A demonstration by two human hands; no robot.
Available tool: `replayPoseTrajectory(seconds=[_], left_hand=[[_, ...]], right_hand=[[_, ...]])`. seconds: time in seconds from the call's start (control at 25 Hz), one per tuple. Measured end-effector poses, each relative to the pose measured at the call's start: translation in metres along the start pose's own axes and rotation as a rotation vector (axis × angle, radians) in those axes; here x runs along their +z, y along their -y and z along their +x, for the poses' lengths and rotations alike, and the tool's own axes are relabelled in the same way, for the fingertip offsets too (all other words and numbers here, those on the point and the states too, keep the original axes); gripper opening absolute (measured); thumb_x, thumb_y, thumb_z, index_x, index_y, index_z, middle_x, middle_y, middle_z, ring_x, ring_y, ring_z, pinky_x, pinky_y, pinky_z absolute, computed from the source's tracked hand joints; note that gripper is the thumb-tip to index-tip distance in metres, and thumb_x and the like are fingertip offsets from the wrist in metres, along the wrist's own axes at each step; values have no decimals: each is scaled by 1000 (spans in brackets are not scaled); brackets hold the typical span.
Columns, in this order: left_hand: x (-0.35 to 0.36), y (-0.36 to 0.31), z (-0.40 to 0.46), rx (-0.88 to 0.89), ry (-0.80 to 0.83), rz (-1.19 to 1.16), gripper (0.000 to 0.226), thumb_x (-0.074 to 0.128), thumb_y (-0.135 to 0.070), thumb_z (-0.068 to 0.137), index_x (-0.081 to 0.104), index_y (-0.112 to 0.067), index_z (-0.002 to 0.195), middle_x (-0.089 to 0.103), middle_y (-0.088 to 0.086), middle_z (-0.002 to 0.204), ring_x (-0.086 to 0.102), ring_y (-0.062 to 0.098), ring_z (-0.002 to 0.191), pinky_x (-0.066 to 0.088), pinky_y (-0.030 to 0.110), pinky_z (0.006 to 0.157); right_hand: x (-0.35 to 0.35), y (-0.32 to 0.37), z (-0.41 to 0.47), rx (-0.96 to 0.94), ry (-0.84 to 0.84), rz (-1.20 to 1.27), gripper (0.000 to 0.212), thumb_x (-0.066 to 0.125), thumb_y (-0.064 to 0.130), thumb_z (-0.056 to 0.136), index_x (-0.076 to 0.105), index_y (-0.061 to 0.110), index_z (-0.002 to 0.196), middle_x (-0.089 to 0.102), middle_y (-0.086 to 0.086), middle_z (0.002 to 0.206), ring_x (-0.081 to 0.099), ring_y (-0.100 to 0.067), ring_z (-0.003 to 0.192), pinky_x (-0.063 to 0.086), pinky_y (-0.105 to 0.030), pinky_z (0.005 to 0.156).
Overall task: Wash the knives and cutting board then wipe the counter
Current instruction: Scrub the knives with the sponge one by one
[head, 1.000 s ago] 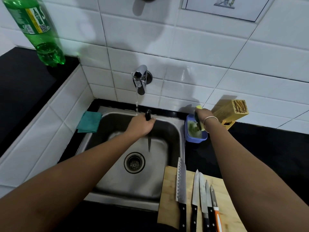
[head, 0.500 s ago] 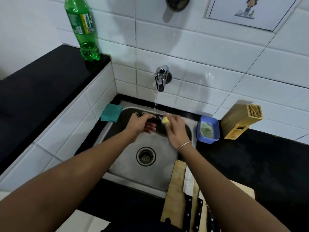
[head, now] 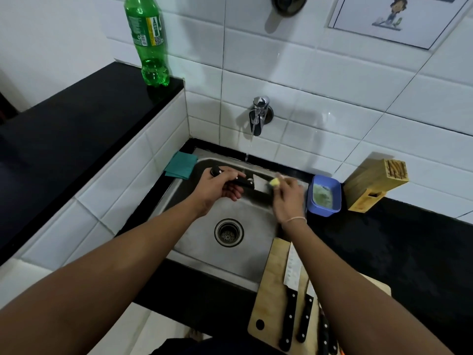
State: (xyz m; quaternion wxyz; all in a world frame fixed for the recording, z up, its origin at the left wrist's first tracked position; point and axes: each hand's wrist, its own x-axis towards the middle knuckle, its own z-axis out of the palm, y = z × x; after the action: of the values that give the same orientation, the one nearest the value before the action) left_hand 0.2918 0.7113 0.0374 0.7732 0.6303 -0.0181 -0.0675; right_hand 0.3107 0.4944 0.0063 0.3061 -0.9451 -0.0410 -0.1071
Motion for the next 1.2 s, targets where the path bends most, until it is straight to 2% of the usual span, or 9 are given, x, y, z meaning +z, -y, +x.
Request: replayPoseTrajectory(seconds=[0.08, 0.24, 0.4, 0.6, 0.68, 0.88, 1.04, 1.12, 1.2], left_hand=[[3, -2, 1, 11, -11, 0, 25, 49, -7, 100, 72, 1, 101, 68, 25, 75, 66, 29, 62, 56, 30, 56], [-2, -4, -1, 7, -45, -29, 25, 49, -10, 101, 72, 1, 100, 69, 22, 73, 66, 27, 60, 56, 29, 55], [-1, -3, -10, -62, -38, -83, 25, 49, -9, 100, 69, 5, 107, 70, 24, 79, 69, 28, 67, 57, 29, 60], [-25, -25, -21, -427, 331, -199, 48, 66, -21, 91, 58, 0, 134, 64, 30, 124, 72, 31, 96, 61, 30, 76], [-33, -35, -22, -597, 456, -162, 57, 68, -24, 90, 53, 1, 138, 62, 28, 128, 73, 25, 87, 61, 27, 69], [-6, -28, -11, -680, 280, 325, 36, 47, -37, 103, 65, -6, 111, 48, -5, 59, 30, 4, 40, 25, 18, 35], [0, -12, -15, -493, 108, 545, 39, 51, -39, 101, 69, -9, 85, 41, -4, 49, 29, 9, 38, 21, 20, 39], [-8, -8, -23, -441, 128, 544, 37, 53, -34, 100, 69, -8, 79, 41, -3, 48, 30, 9, 38, 23, 21, 39], [-11, -5, -30, -387, 156, 570, 37, 55, -32, 99, 69, -9, 75, 43, -4, 45, 31, 9, 37, 24, 22, 38]], right_hand=[[4, 14, 1, 83, -39, 12, 43, 45, 19, 101, 50, 16, 143, 53, -19, 127, 44, -36, 117, 34, -38, 100], [3, 23, -24, -282, 85, 55, 63, 46, 33, 89, 39, 18, 150, 44, -14, 133, 36, -28, 123, 29, -36, 104], [-11, 4, -18, -123, 1, -248, 68, 66, 33, 74, 52, 15, 138, 50, -15, 125, 44, -34, 114, 40, -43, 97], [-20, 4, 0, -344, -102, -357, 56, 69, 3, 70, 62, 8, 126, 60, -18, 113, 54, -39, 98, 47, -45, 78], [-26, -2, 2, -403, -84, -405, 55, 68, 2, 71, 62, 7, 126, 60, -19, 114, 54, -40, 99, 48, -47, 79], [-22, 21, 6, -445, 54, -410, 55, 64, 13, 70, 61, 6, 125, 56, -19, 114, 51, -39, 102, 48, -50, 84], [1, 41, -23, -326, 185, -137, 65, 40, 39, 85, 45, 12, 144, 43, -13, 133, 36, -30, 118, 33, -41, 102], [-5, 22, -24, -447, 184, -196, 56, 35, 36, 97, 41, 14, 148, 43, -14, 135, 37, -29, 119, 33, -42, 102], [-15, 3, -7, -230, 119, -282, 50, 41, 29, 99, 44, 12, 146, 45, -20, 136, 39, -36, 119, 33, -43, 104]])
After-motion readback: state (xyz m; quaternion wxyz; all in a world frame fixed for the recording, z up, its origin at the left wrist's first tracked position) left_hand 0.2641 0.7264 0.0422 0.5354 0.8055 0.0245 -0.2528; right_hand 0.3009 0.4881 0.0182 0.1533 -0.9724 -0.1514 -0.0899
